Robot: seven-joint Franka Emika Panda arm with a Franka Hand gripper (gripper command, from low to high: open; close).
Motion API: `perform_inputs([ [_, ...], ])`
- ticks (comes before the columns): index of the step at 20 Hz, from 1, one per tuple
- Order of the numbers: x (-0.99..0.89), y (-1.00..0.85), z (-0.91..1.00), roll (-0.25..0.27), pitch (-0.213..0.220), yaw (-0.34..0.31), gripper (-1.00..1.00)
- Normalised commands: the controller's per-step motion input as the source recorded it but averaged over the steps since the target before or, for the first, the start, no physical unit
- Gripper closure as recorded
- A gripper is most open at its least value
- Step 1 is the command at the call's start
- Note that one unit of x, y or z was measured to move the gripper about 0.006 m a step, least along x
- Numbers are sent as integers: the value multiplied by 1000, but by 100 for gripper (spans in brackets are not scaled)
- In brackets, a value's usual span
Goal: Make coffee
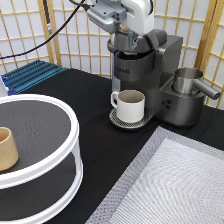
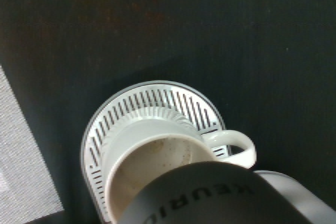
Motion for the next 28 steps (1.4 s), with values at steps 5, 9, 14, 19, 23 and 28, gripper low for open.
perform_inputs([
  [5, -225, -296, 682, -77, 17, 54, -100],
  [9, -92, 454, 1000, -161, 0, 78, -100],
  [14, 225, 804, 937, -213, 36, 50, -100],
  [19, 526, 590, 353, -310, 47, 14, -100],
  [23, 460, 246, 16, -313, 52, 2, -100],
  [28, 386, 17, -17, -248, 69, 19, -100],
])
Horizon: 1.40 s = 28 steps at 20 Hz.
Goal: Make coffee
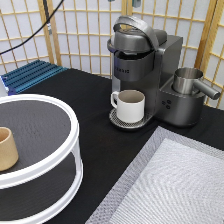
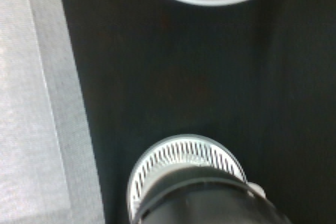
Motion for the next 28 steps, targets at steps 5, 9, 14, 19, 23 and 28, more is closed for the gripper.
perform_inputs([
  [5, 475, 55, -10, -197, 75, 31, -100],
  [9, 577, 78, 22, -118, 83, 51, -100],
  [14, 631, 131, 166, 16, 84, 80, -100],
  [19, 395, -8, 0, 96, 46, 68, -100],
  [23, 328, -101, -14, 96, 57, 57, -100],
  [28, 211, -227, -269, 66, 65, 37, -100],
])
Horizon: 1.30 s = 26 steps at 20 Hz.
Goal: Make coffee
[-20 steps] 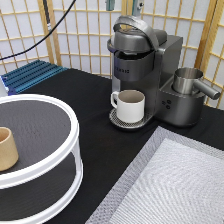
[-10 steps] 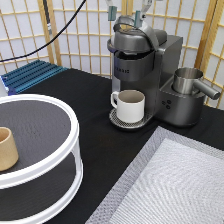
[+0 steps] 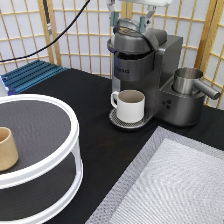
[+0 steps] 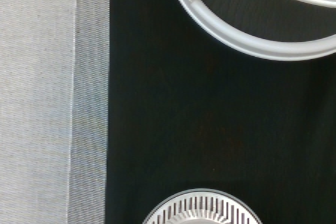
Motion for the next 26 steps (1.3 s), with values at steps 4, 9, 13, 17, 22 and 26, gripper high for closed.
perform_inputs([
  [4, 206, -206, -340, 54, 62, 25, -100],
  [9, 108, -151, -200, 60, 64, 4, -100],
  [13, 35, -124, -272, 67, 38, 0, -100],
  [17, 0, -253, -646, 67, -2, 14, -100],
  [22, -12, -291, -972, 31, -51, 26, -100],
  [26, -202, -234, -972, 4, -95, 21, -100],
])
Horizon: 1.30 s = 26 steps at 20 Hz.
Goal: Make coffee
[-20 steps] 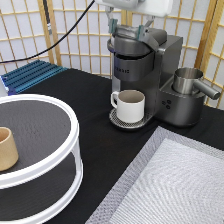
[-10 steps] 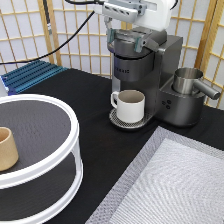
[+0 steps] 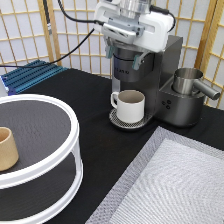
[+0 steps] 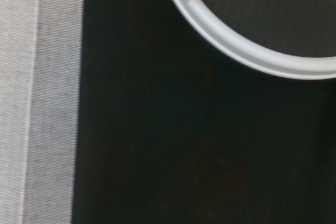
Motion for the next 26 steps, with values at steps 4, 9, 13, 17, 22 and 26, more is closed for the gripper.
perform_inputs([
  [4, -263, -269, -941, 14, -107, 16, -100],
  [9, -281, -109, -825, 9, -66, 12, -100],
  [13, -402, -56, 855, 9, 29, 55, -100],
  [17, -216, -216, 1000, 14, 29, 87, -100],
  [22, -37, -470, 1000, 82, 0, 121, -100],
  [26, -134, -224, 963, 114, -34, 151, -100],
])
